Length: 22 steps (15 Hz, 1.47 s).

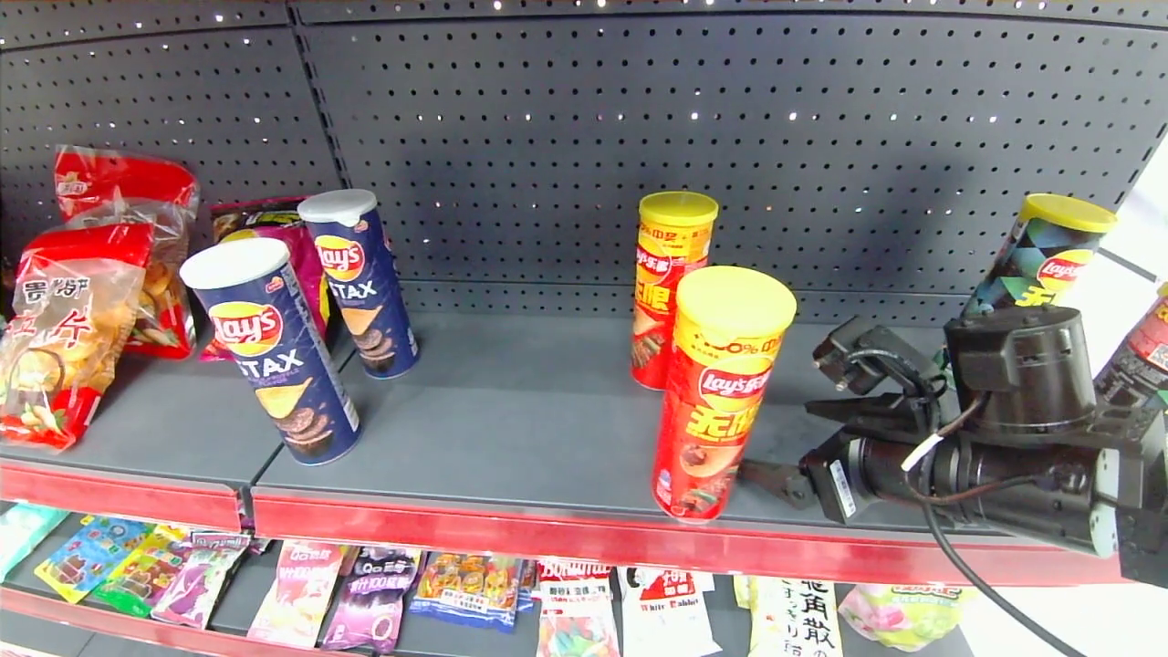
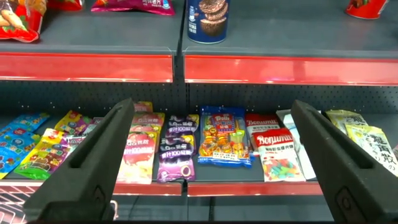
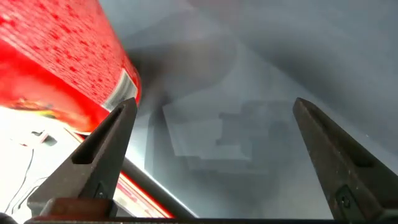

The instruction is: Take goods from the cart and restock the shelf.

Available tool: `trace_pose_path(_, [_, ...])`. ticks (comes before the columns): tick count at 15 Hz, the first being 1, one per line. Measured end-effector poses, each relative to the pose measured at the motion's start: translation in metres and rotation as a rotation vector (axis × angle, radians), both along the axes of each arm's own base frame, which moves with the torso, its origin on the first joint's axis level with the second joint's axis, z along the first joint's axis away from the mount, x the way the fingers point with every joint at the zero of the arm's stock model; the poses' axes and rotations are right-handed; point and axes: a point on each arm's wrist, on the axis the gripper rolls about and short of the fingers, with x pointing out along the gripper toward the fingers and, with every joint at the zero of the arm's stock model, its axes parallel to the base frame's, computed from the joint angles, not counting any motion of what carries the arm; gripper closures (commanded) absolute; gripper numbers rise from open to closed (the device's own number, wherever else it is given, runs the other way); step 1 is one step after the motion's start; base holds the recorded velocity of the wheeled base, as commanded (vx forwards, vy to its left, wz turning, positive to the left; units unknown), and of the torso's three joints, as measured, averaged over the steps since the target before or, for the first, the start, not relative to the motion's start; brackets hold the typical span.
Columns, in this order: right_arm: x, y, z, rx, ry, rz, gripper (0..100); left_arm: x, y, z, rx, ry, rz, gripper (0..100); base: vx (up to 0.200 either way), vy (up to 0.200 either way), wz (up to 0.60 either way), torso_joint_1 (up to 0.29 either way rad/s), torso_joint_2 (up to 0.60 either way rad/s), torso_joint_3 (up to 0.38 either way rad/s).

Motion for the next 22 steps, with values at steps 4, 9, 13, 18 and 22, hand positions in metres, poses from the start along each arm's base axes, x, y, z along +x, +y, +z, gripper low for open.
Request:
trace_pose_path(4, [0.000, 0.006, 0.000, 0.001, -0.001, 0.019, 0, 0.000, 0.000, 0.000, 0.000, 0.000, 0.003, 0, 0.000, 0.000, 0.00, 0.000, 0.00, 0.000])
trace_pose_path(9, [-0.001, 0.009, 0.000, -0.001, -0.002, 0.027, 0, 0.000, 0.000, 0.000, 0.000, 0.000, 0.004, 0, 0.000, 0.000, 0.00, 0.000, 0.00, 0.000])
trace_pose_path(13, [-0.004, 0.015, 0.000, 0.000, -0.002, 0.051, 0, 0.000, 0.000, 0.000, 0.000, 0.000, 0.004, 0, 0.000, 0.000, 0.00, 0.000, 0.00, 0.000])
trace_pose_path(18, [-0.001, 0.023, 0.004, 0.009, -0.014, 0.069, 0, 0.000, 0.000, 0.000, 0.000, 0.000, 0.004, 0, 0.000, 0.000, 0.00, 0.000, 0.00, 0.000])
trace_pose_path(22, [-0.001, 0.029, 0.004, 0.019, -0.008, 0.068, 0, 0.000, 0.000, 0.000, 0.000, 0.000, 0.006, 0, 0.000, 0.000, 0.00, 0.000, 0.00, 0.000])
